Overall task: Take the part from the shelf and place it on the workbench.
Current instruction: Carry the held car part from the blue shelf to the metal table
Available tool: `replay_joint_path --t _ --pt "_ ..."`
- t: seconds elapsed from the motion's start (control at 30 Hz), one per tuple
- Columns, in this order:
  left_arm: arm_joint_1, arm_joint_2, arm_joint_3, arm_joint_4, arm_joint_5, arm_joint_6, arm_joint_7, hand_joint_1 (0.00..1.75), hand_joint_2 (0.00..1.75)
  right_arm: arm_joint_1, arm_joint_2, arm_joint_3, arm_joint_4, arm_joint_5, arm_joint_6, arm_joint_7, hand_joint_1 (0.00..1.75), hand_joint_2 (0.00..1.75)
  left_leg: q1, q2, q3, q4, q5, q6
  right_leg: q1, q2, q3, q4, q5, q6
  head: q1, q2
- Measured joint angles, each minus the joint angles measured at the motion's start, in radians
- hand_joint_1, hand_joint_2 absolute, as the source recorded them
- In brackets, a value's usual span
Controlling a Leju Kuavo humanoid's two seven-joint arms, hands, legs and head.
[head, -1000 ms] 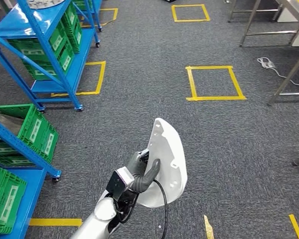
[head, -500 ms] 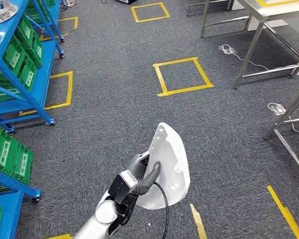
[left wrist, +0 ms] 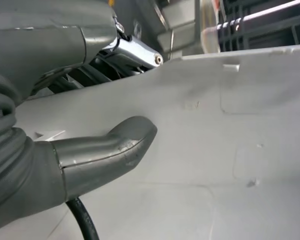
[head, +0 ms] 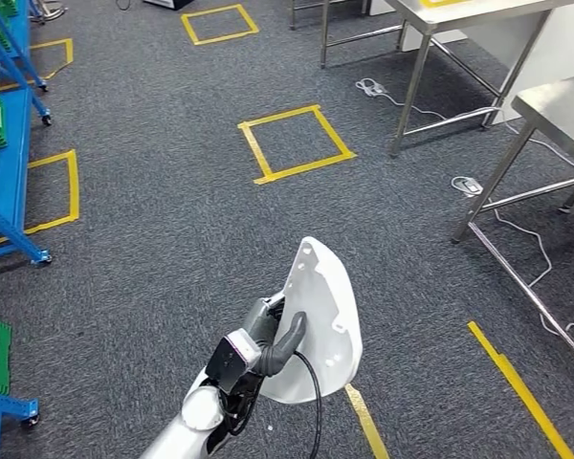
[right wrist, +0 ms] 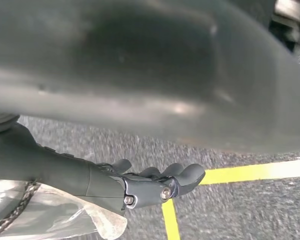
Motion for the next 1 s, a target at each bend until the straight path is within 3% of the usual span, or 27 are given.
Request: replay_joint_path --t 0.07,0.1,0.13,0.17,0.2,0.27,0.3,0.37,0.4,0.47,0.53,0.57,0.6,0.63,0.67,0.73,0.8,0.83,0.93,1.0 --pt "0.001 0.001 0.001 0.0 0.0 0.0 0.0 1.75 1.75 -0.001 0.0 0.0 0.0 0.001 0.0 0.0 0.0 0.0 -0.002 0.032 -0.003 0.0 0.0 0.0 -0.001 -0.019 -0.045 0.111 -0.047 0.009 0.001 0.0" --pt "0.001 0.001 0.001 0.0 0.0 0.0 0.0 1.75 1.75 0.0 -0.001 0.0 0.0 0.001 0.0 0.0 0.0 0.0 -0.002 0.048 -0.003 0.001 0.0 0.0 -0.003 -0.024 -0.046 0.126 -0.047 0.014 0.001 0.0" --pt "0.001 0.001 0.001 0.0 0.0 0.0 0.0 1.75 1.75 0.001 -0.002 0.0 0.0 0.002 0.0 0.0 0.0 0.0 -0.001 0.063 -0.003 0.001 -0.001 -0.001 -0.004 -0.03 -0.026 0.102 -0.03 0.018 0.001 0.0" --pt "0.001 0.001 0.001 0.0 0.0 0.0 0.0 1.75 1.75 0.001 -0.003 0.0 0.0 0.002 0.0 0.0 0.0 0.0 0.0 0.075 -0.003 0.003 -0.003 -0.004 -0.006 -0.042 0.012 0.043 -0.001 0.021 0.001 0.0" --pt "0.001 0.001 0.001 0.0 0.0 0.0 0.0 1.75 1.75 0.001 -0.004 0.0 0.0 0.002 0.0 0.0 0.0 0.0 -0.001 0.087 -0.002 0.006 -0.005 -0.008 -0.006 -0.068 0.054 -0.028 0.021 0.023 0.002 0.0" --pt "0.001 0.001 0.001 0.0 0.0 0.0 0.0 1.75 1.75 -0.002 -0.005 0.001 0.0 0.002 0.0 0.0 0.0 0.0 -0.008 0.104 -0.003 0.017 -0.013 -0.019 -0.005 -0.104 0.111 -0.121 0.044 0.013 0.001 0.0" --pt "0.001 0.002 0.001 0.0 0.0 0.0 0.0 1.75 1.75 -0.003 -0.005 0.001 0.0 0.002 0.0 -0.001 0.0 0.0 -0.011 0.112 -0.003 0.021 -0.015 -0.024 -0.003 -0.11 0.118 -0.133 0.043 0.005 -0.001 0.0" --pt "0.001 0.002 0.001 -0.001 0.0 0.003 -0.003 1.75 1.75 -0.001 -0.005 0.001 0.0 0.003 -0.013 -0.008 0.0 0.0 -0.01 0.127 -0.002 0.024 -0.017 -0.03 -0.002 -0.086 0.116 -0.133 0.048 -0.011 -0.006 0.0" --pt "0.001 0.002 0.001 -0.002 0.003 0.007 -0.007 1.75 1.75 0.0 -0.005 0.001 -0.001 0.004 -0.031 -0.019 0.0 0.0 -0.007 0.12 -0.002 0.031 -0.026 -0.034 -0.002 -0.075 0.115 -0.133 0.051 -0.016 -0.007 0.0" --pt "0.004 0.002 0.005 -0.009 0.009 0.019 -0.018 1.75 1.75 0.001 -0.005 0.001 -0.002 0.001 -0.075 -0.045 0.0 0.0 0.001 0.074 -0.022 0.09 -0.071 -0.043 -0.005 -0.051 0.114 -0.135 0.056 -0.029 -0.008 0.0" --pt "0.009 0.002 0.011 -0.016 0.015 0.027 -0.024 1.75 1.75 -0.002 -0.005 0.001 -0.003 -0.005 -0.089 -0.055 0.0 0.0 0.005 0.026 -0.073 0.216 -0.138 -0.049 -0.005 -0.026 0.111 -0.135 0.059 -0.036 -0.009 0.0" --pt "0.013 0.002 0.014 -0.018 0.017 0.029 -0.025 1.75 1.75 -0.004 -0.005 0.001 -0.003 -0.005 -0.086 -0.055 0.0 0.0 0.006 0.018 -0.099 0.275 -0.159 -0.05 -0.005 -0.012 0.109 -0.135 0.06 -0.038 -0.009 0.0" --pt "0.017 0.003 0.017 -0.02 0.019 0.031 -0.025 1.75 1.75 -0.003 -0.005 0.001 -0.003 -0.001 -0.088 -0.055 0.0 0.0 0.006 0.015 -0.114 0.306 -0.162 -0.049 -0.004 0.002 0.109 -0.135 0.062 -0.039 -0.009 0.0" --pt "0.021 0.003 0.018 -0.021 0.02 0.033 -0.025 1.75 1.75 -0.001 -0.005 0.001 -0.003 0.006 -0.095 -0.056 0.0 0.0 0.006 0.013 -0.112 0.301 -0.145 -0.046 -0.004 0.016 0.108 -0.135 0.063 -0.04 -0.009 0.0" --pt "0.024 0.003 0.019 -0.022 0.021 0.035 -0.025 1.75 1.75 0.001 -0.005 0.001 -0.003 0.013 -0.104 -0.057 0.0 0.0 0.006 0.008 -0.094 0.258 -0.112 -0.041 -0.004 0.031 0.108 -0.135 0.064 -0.039 -0.009 0.0" --pt "0.027 0.004 0.019 -0.026 0.02 0.043 -0.025 1.75 1.75 0.003 -0.004 0.001 -0.003 0.022 -0.117 -0.057 0.0 0.0 0.007 -0.032 -0.038 0.126 -0.042 -0.028 -0.003 0.056 0.106 -0.134 0.068 -0.034 -0.008 0.0" --pt "0.03 0.005 0.019 -0.029 0.019 0.051 -0.025 1.75 1.75 0.002 -0.004 0.001 -0.003 0.023 -0.119 -0.057 0.0 0.0 0.008 -0.071 -0.003 0.043 -0.018 -0.02 -0.003 0.076 0.1 -0.133 0.072 -0.026 -0.008 0.0" --pt "0.031 0.006 0.019 -0.029 0.019 0.053 -0.024 1.75 1.75 0.001 -0.003 0.0 -0.003 0.023 -0.118 -0.058 0.0 0.0 0.008 -0.075 0.0 0.033 -0.021 -0.019 -0.004 0.083 0.096 -0.132 0.075 -0.021 -0.008 0.0" --pt "0.035 0.006 0.02 -0.035 0.024 0.054 -0.015 1.75 1.75 0.007 -0.003 0.0 -0.003 0.026 -0.116 -0.06 0.0 0.0 0.006 -0.051 0.0 0.02 -0.014 -0.017 -0.009 0.094 0.079 -0.135 0.083 -0.004 -0.009 0.0" --pt "0.038 0.006 0.02 -0.04 0.026 0.054 -0.014 1.75 1.75 0.009 -0.003 0.0 -0.003 0.03 -0.115 -0.06 0.0 0.0 0.01 -0.025 0.0 0.006 -0.003 -0.009 -0.005 0.05 0.052 -0.094 0.051 0.003 -0.002 0.0"
